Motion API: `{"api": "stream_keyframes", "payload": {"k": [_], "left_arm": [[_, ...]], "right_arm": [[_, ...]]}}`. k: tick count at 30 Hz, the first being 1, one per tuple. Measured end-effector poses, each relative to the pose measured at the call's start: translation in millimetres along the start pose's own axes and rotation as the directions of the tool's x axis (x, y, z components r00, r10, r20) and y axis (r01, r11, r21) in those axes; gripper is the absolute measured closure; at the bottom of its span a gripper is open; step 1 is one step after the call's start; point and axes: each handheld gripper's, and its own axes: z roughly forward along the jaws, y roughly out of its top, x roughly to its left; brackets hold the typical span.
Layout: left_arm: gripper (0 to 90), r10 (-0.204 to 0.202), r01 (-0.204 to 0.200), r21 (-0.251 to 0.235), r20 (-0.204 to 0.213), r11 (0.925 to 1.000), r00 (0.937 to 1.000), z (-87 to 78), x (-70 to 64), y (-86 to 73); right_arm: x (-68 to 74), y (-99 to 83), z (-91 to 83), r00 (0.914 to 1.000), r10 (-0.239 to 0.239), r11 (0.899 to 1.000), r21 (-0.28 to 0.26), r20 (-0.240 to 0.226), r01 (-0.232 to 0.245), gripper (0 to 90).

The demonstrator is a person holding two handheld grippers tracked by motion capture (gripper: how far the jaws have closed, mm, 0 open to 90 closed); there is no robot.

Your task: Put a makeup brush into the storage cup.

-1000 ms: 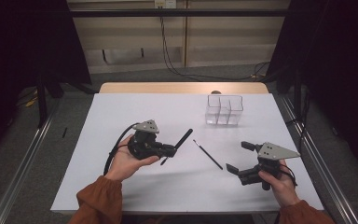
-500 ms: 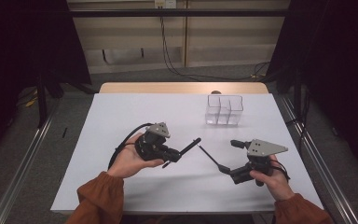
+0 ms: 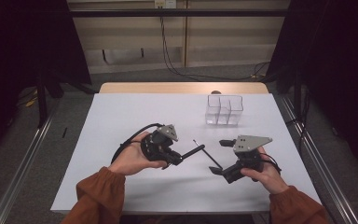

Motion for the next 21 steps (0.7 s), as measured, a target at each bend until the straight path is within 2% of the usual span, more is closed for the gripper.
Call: {"api": "stream_keyframes", "payload": {"k": [3,5,12,16,19,21], "left_arm": [[78.4,0.013,-0.014,0.039,0.007,0.9991,0.9999,2.2,-0.5,2.3],[78.4,0.024,-0.025,0.064,0.009,0.9977,0.9997,4.6,-1.4,4.5],[78.4,0.051,-0.054,0.138,0.025,0.989,0.9984,12.6,-3.2,11.2],[78.4,0.064,-0.069,0.185,0.032,0.9803,0.9974,17.4,-4.1,14.0],[78.4,0.07,-0.074,0.205,0.031,0.976,0.9971,20.6,-4.7,14.4],[78.4,0.068,-0.074,0.216,0.033,0.9735,0.9971,21.3,-4.9,14.7]], "right_arm": [[0.1,4.5,5.4,0.9995,0.001,0.999,0.036,-0.033,0.0,2.9],[-2.0,8.2,8.6,0.9969,0.01,0.995,0.098,-0.078,-0.003,3.0],[-5.7,16.3,17.8,0.9926,-0.007,0.983,0.182,-0.122,0.029,3.7],[-6.9,22.5,23.5,0.9866,-0.023,0.969,0.24,-0.161,0.062,3.9],[-8.2,26.6,27.9,0.9803,-0.038,0.954,0.285,-0.194,0.093,4.2],[-9.0,28.3,31.5,0.9739,-0.053,0.94,0.317,-0.221,0.123,4.7]]}}
